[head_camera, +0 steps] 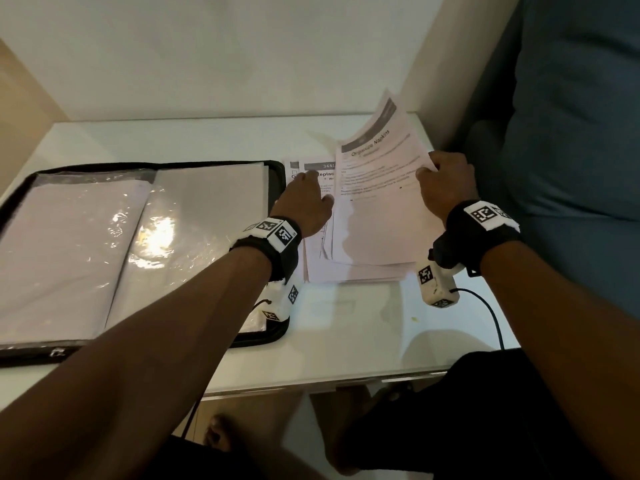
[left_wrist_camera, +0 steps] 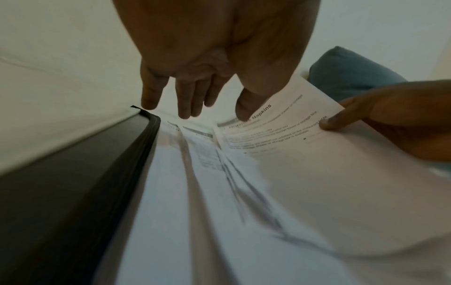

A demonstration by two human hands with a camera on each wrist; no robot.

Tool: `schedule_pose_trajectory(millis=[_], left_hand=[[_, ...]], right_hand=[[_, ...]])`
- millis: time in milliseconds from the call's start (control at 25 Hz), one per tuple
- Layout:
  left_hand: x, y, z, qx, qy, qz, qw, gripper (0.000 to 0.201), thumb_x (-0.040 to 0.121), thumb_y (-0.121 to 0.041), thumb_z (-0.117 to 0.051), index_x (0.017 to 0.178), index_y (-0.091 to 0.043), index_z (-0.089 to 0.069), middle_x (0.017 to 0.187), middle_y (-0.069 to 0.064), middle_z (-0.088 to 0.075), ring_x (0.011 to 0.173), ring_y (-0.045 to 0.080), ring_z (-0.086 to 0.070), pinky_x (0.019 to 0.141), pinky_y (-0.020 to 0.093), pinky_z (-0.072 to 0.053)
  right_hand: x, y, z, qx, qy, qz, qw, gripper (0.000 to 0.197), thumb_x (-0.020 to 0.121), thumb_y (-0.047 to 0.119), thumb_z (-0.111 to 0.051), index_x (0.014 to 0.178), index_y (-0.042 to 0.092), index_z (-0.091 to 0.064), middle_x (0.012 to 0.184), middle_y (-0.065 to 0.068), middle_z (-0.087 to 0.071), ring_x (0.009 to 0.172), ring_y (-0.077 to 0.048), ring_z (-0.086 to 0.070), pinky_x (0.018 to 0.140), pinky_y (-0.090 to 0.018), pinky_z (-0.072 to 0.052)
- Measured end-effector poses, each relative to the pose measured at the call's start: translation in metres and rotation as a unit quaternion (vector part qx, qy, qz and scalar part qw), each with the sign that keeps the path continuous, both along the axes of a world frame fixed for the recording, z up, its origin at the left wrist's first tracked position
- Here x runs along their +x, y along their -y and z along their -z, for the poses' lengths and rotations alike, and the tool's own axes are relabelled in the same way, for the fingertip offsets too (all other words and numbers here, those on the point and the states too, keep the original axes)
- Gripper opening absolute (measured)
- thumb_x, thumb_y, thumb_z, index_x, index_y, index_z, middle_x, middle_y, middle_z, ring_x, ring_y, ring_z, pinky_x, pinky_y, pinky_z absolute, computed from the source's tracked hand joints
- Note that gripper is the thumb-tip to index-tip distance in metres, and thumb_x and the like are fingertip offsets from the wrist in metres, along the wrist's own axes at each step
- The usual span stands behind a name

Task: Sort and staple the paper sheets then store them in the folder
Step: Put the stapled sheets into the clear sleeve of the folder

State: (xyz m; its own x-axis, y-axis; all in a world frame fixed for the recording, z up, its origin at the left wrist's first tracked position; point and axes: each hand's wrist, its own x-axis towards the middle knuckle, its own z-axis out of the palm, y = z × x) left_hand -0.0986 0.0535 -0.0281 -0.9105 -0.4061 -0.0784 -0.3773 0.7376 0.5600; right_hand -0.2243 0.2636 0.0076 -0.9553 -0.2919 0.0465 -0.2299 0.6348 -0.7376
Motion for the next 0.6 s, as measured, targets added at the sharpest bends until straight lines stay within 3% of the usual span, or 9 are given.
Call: schedule_pose_trajectory(millis=[80, 160, 200, 280, 320, 400, 480, 600], left_hand=[[-0.003, 0.007, -0.010, 0.132, -0.056, -0.070, 0.987, 0.081, 0.098, -0.037, -0.062, 0.159, -0.004, -0.021, 0.161, 0.015, -0.037, 0.147, 0.030, -0.039, 0.121, 0.040, -0.033], [0.001, 0.015, -0.023, 0.349, -0.118, -0.139, 0.919, 0.096, 0.079, -0.036, -0.077, 0.155, -0.004, -0.029, 0.150, 0.013, -0.052, 0.134, 0.028, -0.055, 0.115, 0.044, -0.043], [0.006, 0.019, -0.030, 0.428, -0.158, -0.159, 0.875, 0.093, 0.069, -0.031, -0.080, 0.148, -0.002, -0.041, 0.140, 0.012, -0.062, 0.124, 0.029, -0.063, 0.107, 0.045, -0.051], [0.014, 0.029, -0.043, 0.471, -0.222, -0.169, 0.837, 0.069, 0.068, -0.014, -0.076, 0.133, 0.002, -0.055, 0.123, 0.015, -0.071, 0.111, 0.034, -0.070, 0.088, 0.040, -0.060], [0.019, 0.036, -0.051, 0.464, -0.245, -0.174, 0.834, 0.057, 0.073, -0.004, -0.070, 0.129, 0.003, -0.058, 0.121, 0.016, -0.072, 0.109, 0.037, -0.070, 0.082, 0.038, -0.061], [0.027, 0.053, -0.067, 0.438, -0.278, -0.171, 0.838, 0.046, 0.080, 0.008, -0.061, 0.126, 0.002, -0.059, 0.119, 0.016, -0.072, 0.110, 0.036, -0.069, 0.085, 0.039, -0.060], [0.038, 0.077, -0.079, 0.401, -0.294, -0.163, 0.852, 0.043, 0.086, 0.010, -0.059, 0.127, 0.001, -0.058, 0.119, 0.013, -0.071, 0.111, 0.031, -0.068, 0.090, 0.033, -0.059], [0.054, 0.127, -0.077, 0.353, -0.229, -0.204, 0.884, 0.039, 0.095, -0.002, -0.051, 0.132, -0.011, -0.057, 0.112, 0.004, -0.070, 0.096, 0.021, -0.068, 0.074, 0.028, -0.057]], right_hand=[[0.010, 0.002, -0.012, -0.102, 0.023, -0.009, 0.994, 0.023, 0.098, 0.016, -0.058, 0.116, 0.014, -0.072, 0.111, -0.002, -0.074, 0.099, -0.020, -0.071, 0.088, -0.038, -0.060], [0.023, 0.010, -0.028, -0.210, 0.057, -0.025, 0.976, 0.023, 0.096, 0.011, -0.062, 0.117, 0.013, -0.073, 0.102, 0.007, -0.076, 0.091, -0.013, -0.074, 0.079, -0.029, -0.060], [0.029, 0.016, -0.037, -0.256, 0.074, -0.037, 0.963, 0.023, 0.094, 0.008, -0.064, 0.115, 0.013, -0.073, 0.100, 0.008, -0.077, 0.090, -0.013, -0.074, 0.078, -0.028, -0.060], [0.035, 0.028, -0.048, -0.342, 0.131, -0.067, 0.928, 0.027, 0.089, 0.004, -0.067, 0.114, 0.010, -0.073, 0.108, -0.005, -0.077, 0.101, -0.025, -0.074, 0.087, -0.036, -0.060], [0.037, 0.036, -0.051, -0.373, 0.175, -0.089, 0.907, 0.032, 0.085, 0.003, -0.067, 0.117, 0.004, -0.071, 0.116, -0.015, -0.074, 0.105, -0.033, -0.071, 0.090, -0.042, -0.059], [0.040, 0.056, -0.053, -0.383, 0.248, -0.122, 0.881, 0.038, 0.080, 0.001, -0.064, 0.117, -0.005, -0.067, 0.122, -0.024, -0.069, 0.100, -0.039, -0.068, 0.086, -0.042, -0.056], [0.047, 0.081, -0.055, -0.336, 0.253, -0.153, 0.894, 0.035, 0.079, -0.005, -0.064, 0.113, -0.002, -0.071, 0.117, -0.019, -0.072, 0.097, -0.036, -0.071, 0.084, -0.041, -0.058], [0.044, 0.127, -0.053, -0.295, 0.202, -0.156, 0.921, 0.035, 0.077, -0.012, -0.067, 0.111, -0.004, -0.073, 0.113, -0.020, -0.074, 0.100, -0.039, -0.072, 0.091, -0.049, -0.059]])
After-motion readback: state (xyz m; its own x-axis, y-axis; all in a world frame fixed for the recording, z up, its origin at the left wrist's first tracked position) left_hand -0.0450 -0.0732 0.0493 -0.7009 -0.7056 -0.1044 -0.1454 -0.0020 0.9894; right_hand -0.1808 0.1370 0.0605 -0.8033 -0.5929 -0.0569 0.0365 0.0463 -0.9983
